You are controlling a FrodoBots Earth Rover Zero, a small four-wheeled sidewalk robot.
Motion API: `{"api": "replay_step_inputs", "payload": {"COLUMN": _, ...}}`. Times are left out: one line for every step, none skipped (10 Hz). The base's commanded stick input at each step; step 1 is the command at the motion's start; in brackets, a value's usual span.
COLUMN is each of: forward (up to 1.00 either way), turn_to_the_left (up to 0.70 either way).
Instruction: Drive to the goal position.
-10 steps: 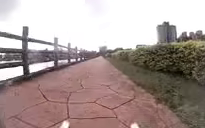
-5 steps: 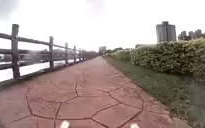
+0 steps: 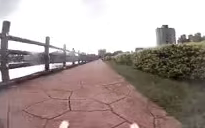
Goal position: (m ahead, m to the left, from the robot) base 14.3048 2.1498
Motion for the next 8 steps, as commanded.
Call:
{"api": "replay_step_inputs", "payload": {"forward": 0.7, "turn_to_the_left": 0.0}}
{"api": "replay_step_inputs", "payload": {"forward": 0.7, "turn_to_the_left": 0.0}}
{"api": "replay_step_inputs", "payload": {"forward": 0.7, "turn_to_the_left": 0.0}}
{"api": "replay_step_inputs", "payload": {"forward": 0.7, "turn_to_the_left": 0.0}}
{"api": "replay_step_inputs", "payload": {"forward": 0.7, "turn_to_the_left": 0.0}}
{"api": "replay_step_inputs", "payload": {"forward": 0.7, "turn_to_the_left": 0.0}}
{"api": "replay_step_inputs", "payload": {"forward": 0.7, "turn_to_the_left": 0.0}}
{"api": "replay_step_inputs", "payload": {"forward": 0.7, "turn_to_the_left": 0.0}}
